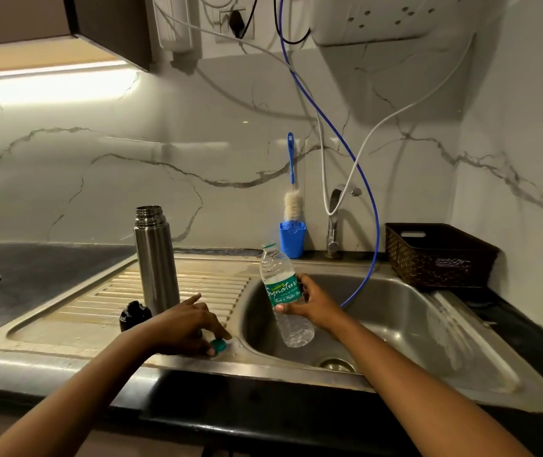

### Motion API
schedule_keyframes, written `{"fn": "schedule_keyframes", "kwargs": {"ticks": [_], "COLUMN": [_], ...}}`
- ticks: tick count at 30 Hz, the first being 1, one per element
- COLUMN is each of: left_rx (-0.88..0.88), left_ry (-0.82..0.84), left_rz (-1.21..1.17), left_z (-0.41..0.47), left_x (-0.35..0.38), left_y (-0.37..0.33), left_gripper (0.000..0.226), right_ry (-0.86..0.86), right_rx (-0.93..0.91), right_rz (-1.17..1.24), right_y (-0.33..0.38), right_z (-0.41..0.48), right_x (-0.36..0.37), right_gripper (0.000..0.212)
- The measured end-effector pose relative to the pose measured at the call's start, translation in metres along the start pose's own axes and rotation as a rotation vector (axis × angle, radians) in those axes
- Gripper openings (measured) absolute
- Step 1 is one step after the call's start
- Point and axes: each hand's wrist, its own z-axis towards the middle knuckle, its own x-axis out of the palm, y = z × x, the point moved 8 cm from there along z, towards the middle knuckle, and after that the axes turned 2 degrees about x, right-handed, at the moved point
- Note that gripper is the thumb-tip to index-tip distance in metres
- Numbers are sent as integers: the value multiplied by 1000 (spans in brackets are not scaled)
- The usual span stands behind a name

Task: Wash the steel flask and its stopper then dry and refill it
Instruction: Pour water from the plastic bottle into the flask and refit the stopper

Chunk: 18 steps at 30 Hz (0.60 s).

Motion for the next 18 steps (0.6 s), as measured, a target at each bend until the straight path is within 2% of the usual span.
{"fn": "schedule_keyframes", "kwargs": {"ticks": [4, 6, 8, 10, 12, 14, 18], "left_rx": [8, -20, -71, -121, -172, -199, -216], "left_ry": [-69, -156, -370, -663, -825, -839, -844], "left_rz": [17, -107, -422, -796, -1134, -1294, -1359], "left_z": [6, 7, 4, 0, 3, 13, 31], "left_x": [-4, -13, -32, -50, -58, -60, -64], "left_y": [-1, 3, 13, 28, 37, 37, 34], "left_gripper": [31, 26, 20, 14, 11, 12, 7], "right_ry": [-7, -22, -40, -89, -170, -230, -335], "right_rx": [-20, -38, -73, -137, -216, -293, -382], "right_rz": [8, 7, -32, -111, -213, -350, -650], "right_y": [1, 4, 8, 17, 26, 35, 49], "right_z": [1, 1, 1, 1, 0, -1, -7], "right_x": [-2, -5, -8, -12, -19, -21, -24], "right_gripper": [76, 72, 68, 67, 71, 75, 78]}}
